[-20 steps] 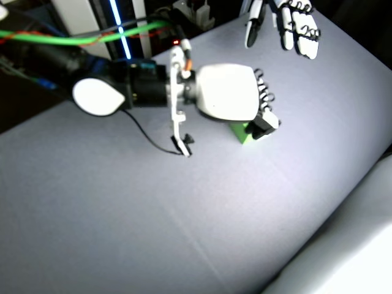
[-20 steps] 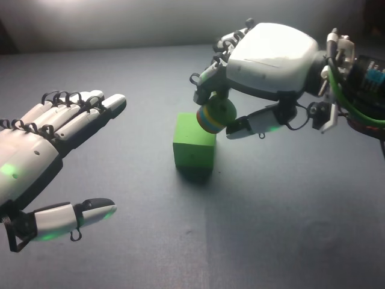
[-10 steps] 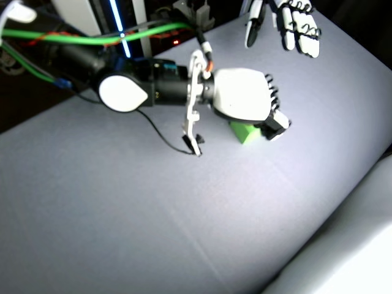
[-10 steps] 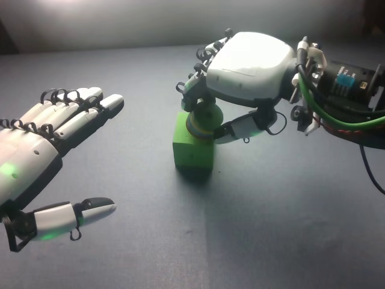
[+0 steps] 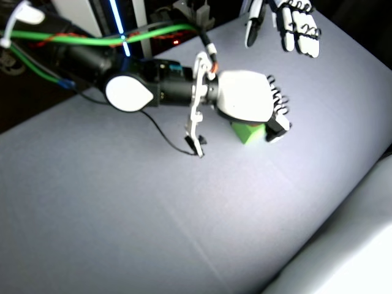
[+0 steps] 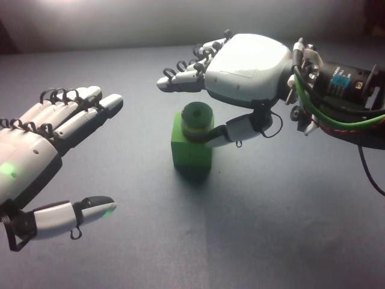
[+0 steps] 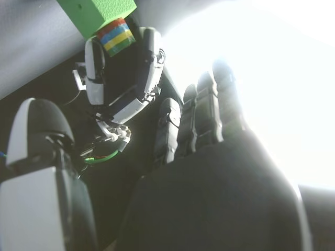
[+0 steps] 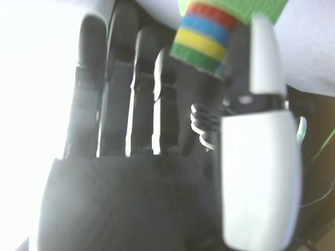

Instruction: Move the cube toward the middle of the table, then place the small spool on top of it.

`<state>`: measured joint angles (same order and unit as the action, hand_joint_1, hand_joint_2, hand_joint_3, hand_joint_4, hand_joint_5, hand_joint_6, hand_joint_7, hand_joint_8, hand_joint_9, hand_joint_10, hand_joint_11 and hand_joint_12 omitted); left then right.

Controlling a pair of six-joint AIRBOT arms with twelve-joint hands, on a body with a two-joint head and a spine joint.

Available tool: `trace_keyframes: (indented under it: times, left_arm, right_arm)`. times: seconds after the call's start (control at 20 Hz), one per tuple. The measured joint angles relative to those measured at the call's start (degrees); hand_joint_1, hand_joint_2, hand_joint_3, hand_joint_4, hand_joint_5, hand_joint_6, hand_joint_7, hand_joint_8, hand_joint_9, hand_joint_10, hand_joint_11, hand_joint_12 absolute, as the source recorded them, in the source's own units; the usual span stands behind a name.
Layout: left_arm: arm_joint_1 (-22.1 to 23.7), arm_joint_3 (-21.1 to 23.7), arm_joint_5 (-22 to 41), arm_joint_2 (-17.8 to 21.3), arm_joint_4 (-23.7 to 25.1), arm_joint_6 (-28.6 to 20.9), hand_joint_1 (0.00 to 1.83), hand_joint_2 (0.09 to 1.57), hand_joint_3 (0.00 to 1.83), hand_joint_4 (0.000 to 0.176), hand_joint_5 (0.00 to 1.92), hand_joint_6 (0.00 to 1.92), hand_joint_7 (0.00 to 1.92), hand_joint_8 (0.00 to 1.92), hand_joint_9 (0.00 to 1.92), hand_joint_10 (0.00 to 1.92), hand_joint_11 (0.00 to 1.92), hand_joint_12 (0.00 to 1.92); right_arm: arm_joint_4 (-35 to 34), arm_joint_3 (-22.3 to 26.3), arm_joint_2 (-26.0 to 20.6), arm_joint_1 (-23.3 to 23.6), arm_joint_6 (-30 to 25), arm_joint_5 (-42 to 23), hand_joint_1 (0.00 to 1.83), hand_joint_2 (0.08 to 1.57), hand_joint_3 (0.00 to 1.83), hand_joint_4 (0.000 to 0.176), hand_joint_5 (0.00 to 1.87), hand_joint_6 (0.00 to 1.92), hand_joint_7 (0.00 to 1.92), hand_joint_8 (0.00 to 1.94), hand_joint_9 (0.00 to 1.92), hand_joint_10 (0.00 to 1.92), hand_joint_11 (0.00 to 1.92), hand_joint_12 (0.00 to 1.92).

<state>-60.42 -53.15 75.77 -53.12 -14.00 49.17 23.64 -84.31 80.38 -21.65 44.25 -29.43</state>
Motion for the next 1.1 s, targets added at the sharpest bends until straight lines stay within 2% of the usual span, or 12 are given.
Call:
trace_keyframes:
  times: [0.1, 0.25, 0.3, 0.4, 0.5, 0.55, 0.75, 0.8, 0.9, 0.95, 1.05, 1.1]
  left_arm:
    - [-0.2, 0.0, 0.0, 0.0, 0.0, -0.1, 0.82, 1.05, 0.00, 0.130, 0.08, 0.00, 0.04, 0.00, 0.05, 0.00, 0.00, 0.30]
    - [-0.2, 0.0, 0.1, 0.0, 0.0, -0.2, 0.83, 1.06, 0.00, 0.130, 0.08, 0.00, 0.04, 0.00, 0.04, 0.00, 0.00, 0.29]
    - [-0.2, 0.0, 0.1, 0.0, 0.0, -0.2, 0.83, 1.05, 0.00, 0.157, 0.06, 0.00, 0.02, 0.00, 0.04, 0.00, 0.00, 0.27]
    - [-0.3, 0.0, 0.2, 0.0, 0.0, -0.6, 0.81, 1.05, 0.00, 0.158, 0.06, 0.00, 0.02, 0.00, 0.03, 0.00, 0.00, 0.24]
    - [-0.6, 0.3, 0.8, 0.2, -0.1, -0.8, 0.81, 1.05, 0.00, 0.165, 0.05, 0.00, 0.01, 0.00, 0.02, 0.00, 0.00, 0.21]
    - [-0.6, 0.4, 1.2, 0.3, 0.0, -1.0, 0.76, 1.03, 0.00, 0.173, 0.04, 0.00, 0.02, 0.00, 0.03, 0.00, 0.00, 0.25]
    - [-0.6, 0.4, 3.8, 3.0, 0.4, -1.2, 0.76, 1.04, 0.00, 0.176, 0.02, 0.00, 0.00, 0.00, 0.01, 0.00, 0.00, 0.31]
    - [-0.6, 0.4, 4.8, 3.5, 0.5, -1.3, 0.81, 1.01, 0.00, 0.172, 0.05, 0.00, 0.04, 0.00, 0.05, 0.00, 0.00, 0.39]
    - [-0.6, 0.4, 7.0, 3.7, 1.0, -2.2, 0.81, 1.01, 0.00, 0.140, 0.00, 0.00, 0.06, 0.00, 0.07, 0.00, 0.00, 0.42]
    - [-0.8, 0.5, 8.4, 3.7, 1.2, -3.1, 0.77, 1.01, 0.00, 0.141, 0.00, 0.00, 0.04, 0.00, 0.06, 0.00, 0.00, 0.43]
    - [-1.2, 0.5, 10.5, 3.6, 1.1, -5.1, 0.70, 1.00, 0.00, 0.152, 0.04, 0.00, 0.09, 0.00, 0.10, 0.01, 0.00, 0.64]
    - [-1.7, 0.4, 11.9, 3.5, 0.9, -6.5, 0.66, 1.00, 0.00, 0.130, 0.07, 0.00, 0.14, 0.00, 0.15, 0.01, 0.00, 0.83]
  right_arm:
    - [0.0, 0.0, 0.0, 0.0, 0.0, 0.0, 0.88, 0.99, 0.00, 0.004, 0.30, 0.00, 0.55, 0.01, 0.68, 0.01, 0.19, 1.19]
    - [-0.1, 0.2, 0.0, 0.0, 0.0, 0.2, 0.87, 0.99, 0.00, 0.035, 0.22, 0.00, 0.48, 0.00, 0.61, 0.00, 0.16, 1.13]
    - [-0.7, 0.9, -0.5, 0.0, 0.2, 0.3, 0.85, 0.94, 0.00, 0.108, 0.02, 0.00, 0.09, 0.00, 0.17, 0.00, 0.01, 0.71]
    - [-2.0, 2.7, -2.6, 0.0, 0.2, -1.2, 0.79, 0.90, 0.00, 0.149, 0.00, 0.00, 0.00, 0.00, 0.01, 0.00, 0.00, 0.24]
    - [-4.0, 4.9, -6.2, 0.0, 0.2, -4.2, 0.77, 0.89, 0.00, 0.148, 0.00, 0.00, 0.00, 0.00, 0.01, 0.00, 0.00, 0.13]
    - [-5.6, 6.4, -9.4, -0.6, 0.3, -7.3, 0.68, 0.90, 0.00, 0.172, 0.00, 0.00, 0.00, 0.00, 0.00, 0.00, 0.00, 0.00]
    - [-14.2, 12.6, -18.4, -10.1, 0.6, -20.1, 0.49, 0.88, 0.00, 0.160, 0.00, 0.00, 0.00, 0.00, 0.00, 0.00, 0.00, 0.00]
    - [-15.7, 14.4, -20.0, -13.0, 0.6, -23.2, 0.64, 0.91, 0.01, 0.173, 0.00, 0.00, 0.00, 0.00, 0.00, 0.00, 0.00, 0.00]
    - [-19.2, 18.1, -23.1, -19.4, 0.5, -31.2, 0.77, 1.07, 0.02, 0.137, 0.00, 0.00, 0.00, 0.00, 0.00, 0.00, 0.00, 0.00]
    - [-22.3, 20.7, -25.2, -23.5, 0.4, -38.1, 0.81, 1.13, 0.01, 0.143, 0.00, 0.00, 0.00, 0.00, 0.00, 0.00, 0.00, 0.00]
    - [-26.1, 22.7, -27.1, -29.2, 0.3, -46.2, 0.56, 1.23, 0.02, 0.134, 0.02, 0.00, 0.05, 0.00, 0.03, 0.00, 0.00, 0.00]
    - [-29.1, 23.5, -27.4, -32.0, 0.2, -50.2, 0.49, 1.25, 0.01, 0.123, 0.02, 0.00, 0.08, 0.01, 0.06, 0.01, 0.01, 0.00]
